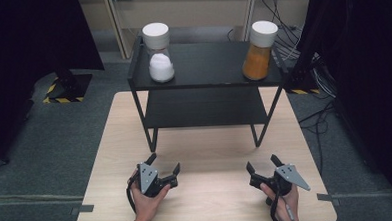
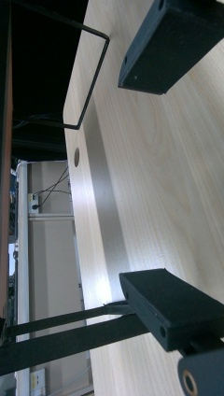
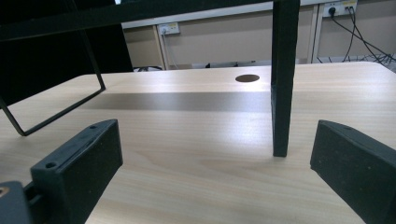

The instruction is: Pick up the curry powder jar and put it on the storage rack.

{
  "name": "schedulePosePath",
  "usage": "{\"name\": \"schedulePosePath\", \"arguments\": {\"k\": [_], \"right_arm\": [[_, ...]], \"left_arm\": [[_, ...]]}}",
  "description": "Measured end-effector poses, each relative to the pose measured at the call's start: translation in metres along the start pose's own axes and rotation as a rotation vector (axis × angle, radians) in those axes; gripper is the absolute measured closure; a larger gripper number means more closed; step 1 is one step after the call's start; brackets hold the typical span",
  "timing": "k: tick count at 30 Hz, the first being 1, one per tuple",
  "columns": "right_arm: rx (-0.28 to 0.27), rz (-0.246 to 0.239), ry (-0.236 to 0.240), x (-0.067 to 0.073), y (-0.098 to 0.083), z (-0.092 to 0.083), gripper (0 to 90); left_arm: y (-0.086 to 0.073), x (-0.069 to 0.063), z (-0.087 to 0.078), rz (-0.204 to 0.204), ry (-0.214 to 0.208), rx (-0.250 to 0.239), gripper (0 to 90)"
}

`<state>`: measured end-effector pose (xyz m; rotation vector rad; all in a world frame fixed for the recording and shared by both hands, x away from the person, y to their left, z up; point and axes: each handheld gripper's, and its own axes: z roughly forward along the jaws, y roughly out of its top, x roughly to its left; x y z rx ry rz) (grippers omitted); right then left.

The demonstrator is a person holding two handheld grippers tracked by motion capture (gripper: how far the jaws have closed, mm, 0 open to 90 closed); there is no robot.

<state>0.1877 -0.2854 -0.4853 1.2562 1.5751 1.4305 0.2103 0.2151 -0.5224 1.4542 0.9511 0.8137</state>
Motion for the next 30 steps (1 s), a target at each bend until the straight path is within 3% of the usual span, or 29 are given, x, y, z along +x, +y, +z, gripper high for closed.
{"name": "schedulePosePath", "arguments": {"k": [15, 30], "right_arm": [[0.032, -0.019, -0.012, 0.002, -0.01, 0.001, 2.6], [0.025, -0.018, -0.001, 0.0, -0.011, 0.001, 2.7]], "left_arm": [[0.0, 0.0, 0.0, -0.003, -0.001, 0.0, 6.1], [0.0, 0.0, 0.0, 0.0, -0.001, 0.002, 6.1]]}}
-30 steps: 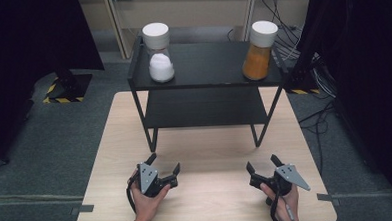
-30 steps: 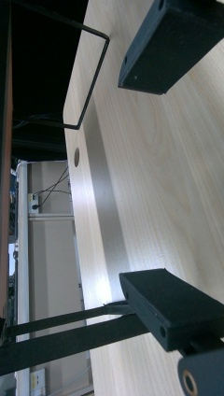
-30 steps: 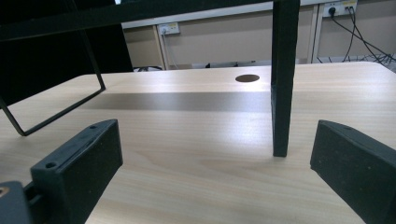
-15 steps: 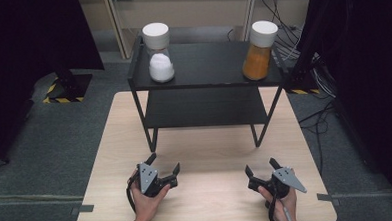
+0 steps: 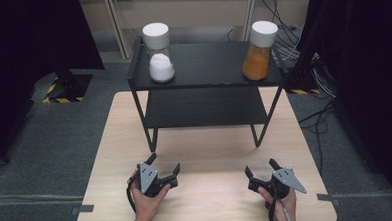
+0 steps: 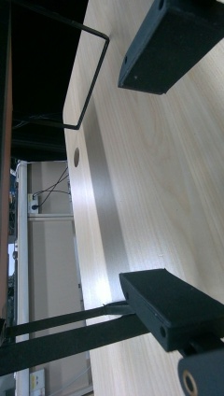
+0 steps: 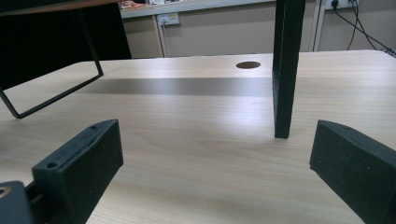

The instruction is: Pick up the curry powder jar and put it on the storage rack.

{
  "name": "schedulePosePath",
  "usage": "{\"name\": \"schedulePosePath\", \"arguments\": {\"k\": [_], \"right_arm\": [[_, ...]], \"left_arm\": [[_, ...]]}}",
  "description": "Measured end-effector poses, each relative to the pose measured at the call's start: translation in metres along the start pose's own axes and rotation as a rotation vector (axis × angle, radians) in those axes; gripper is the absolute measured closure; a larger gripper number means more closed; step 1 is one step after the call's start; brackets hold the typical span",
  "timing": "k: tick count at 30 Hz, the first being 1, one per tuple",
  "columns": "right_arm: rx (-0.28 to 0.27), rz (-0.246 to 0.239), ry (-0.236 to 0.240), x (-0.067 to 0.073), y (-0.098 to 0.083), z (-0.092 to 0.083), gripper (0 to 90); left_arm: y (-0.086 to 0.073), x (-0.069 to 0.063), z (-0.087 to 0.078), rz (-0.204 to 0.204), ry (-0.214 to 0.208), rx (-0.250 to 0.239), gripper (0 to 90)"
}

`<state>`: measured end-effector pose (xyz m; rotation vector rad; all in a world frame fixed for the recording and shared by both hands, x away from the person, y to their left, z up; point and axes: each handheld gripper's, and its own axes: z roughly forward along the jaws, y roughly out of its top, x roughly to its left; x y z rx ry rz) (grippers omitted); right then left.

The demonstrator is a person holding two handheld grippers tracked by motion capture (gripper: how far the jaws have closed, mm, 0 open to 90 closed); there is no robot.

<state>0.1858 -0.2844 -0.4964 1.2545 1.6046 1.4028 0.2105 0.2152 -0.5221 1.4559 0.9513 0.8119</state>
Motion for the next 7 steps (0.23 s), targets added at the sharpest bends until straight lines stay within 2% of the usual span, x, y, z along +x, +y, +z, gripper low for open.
{"name": "schedulePosePath", "arguments": {"k": [7], "right_arm": [[-0.003, 0.011, 0.002, -0.0013, -0.0004, -0.0003, 2.6]], "left_arm": [[0.0005, 0.0001, 0.0004, -0.002, 0.0, 0.003, 6.0]]}}
